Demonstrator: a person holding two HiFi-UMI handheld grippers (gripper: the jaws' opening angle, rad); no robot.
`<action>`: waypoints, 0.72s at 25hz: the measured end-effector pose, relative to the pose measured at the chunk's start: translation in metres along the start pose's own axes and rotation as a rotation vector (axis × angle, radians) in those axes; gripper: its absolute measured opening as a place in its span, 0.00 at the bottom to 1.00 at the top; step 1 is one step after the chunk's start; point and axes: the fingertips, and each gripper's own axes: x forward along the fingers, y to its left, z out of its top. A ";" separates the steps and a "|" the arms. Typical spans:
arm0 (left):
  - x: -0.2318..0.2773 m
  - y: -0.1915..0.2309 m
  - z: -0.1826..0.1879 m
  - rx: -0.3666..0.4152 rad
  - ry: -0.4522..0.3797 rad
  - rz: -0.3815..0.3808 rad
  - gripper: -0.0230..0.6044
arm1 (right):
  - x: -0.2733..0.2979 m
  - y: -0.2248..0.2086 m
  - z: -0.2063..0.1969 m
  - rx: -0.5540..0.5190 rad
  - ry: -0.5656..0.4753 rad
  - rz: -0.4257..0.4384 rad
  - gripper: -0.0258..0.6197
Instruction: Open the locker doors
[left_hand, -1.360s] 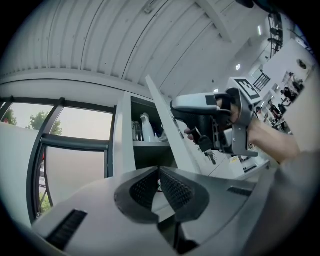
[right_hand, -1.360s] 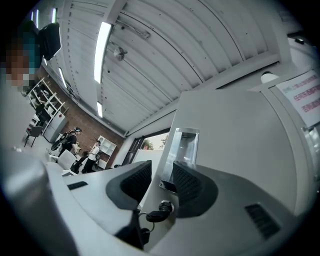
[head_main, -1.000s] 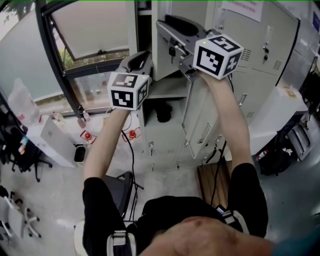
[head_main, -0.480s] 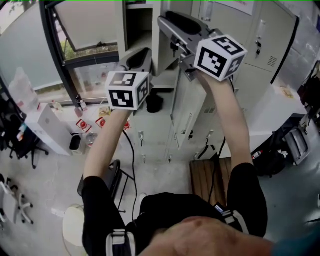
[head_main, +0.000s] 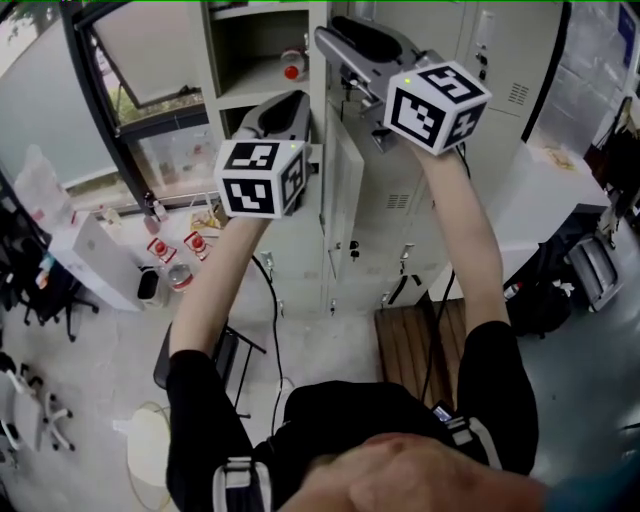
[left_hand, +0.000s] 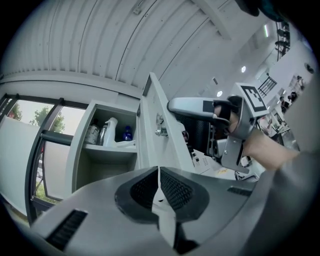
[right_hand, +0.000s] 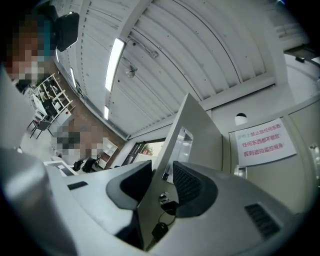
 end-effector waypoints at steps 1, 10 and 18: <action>0.002 -0.007 0.000 0.006 0.002 -0.007 0.05 | -0.007 -0.004 0.001 0.000 -0.002 -0.009 0.24; 0.027 -0.067 -0.003 0.025 0.021 -0.088 0.05 | -0.058 -0.042 0.000 0.046 -0.010 -0.090 0.23; 0.030 -0.094 -0.002 0.054 0.009 -0.113 0.05 | -0.078 -0.058 -0.005 0.112 -0.035 -0.117 0.22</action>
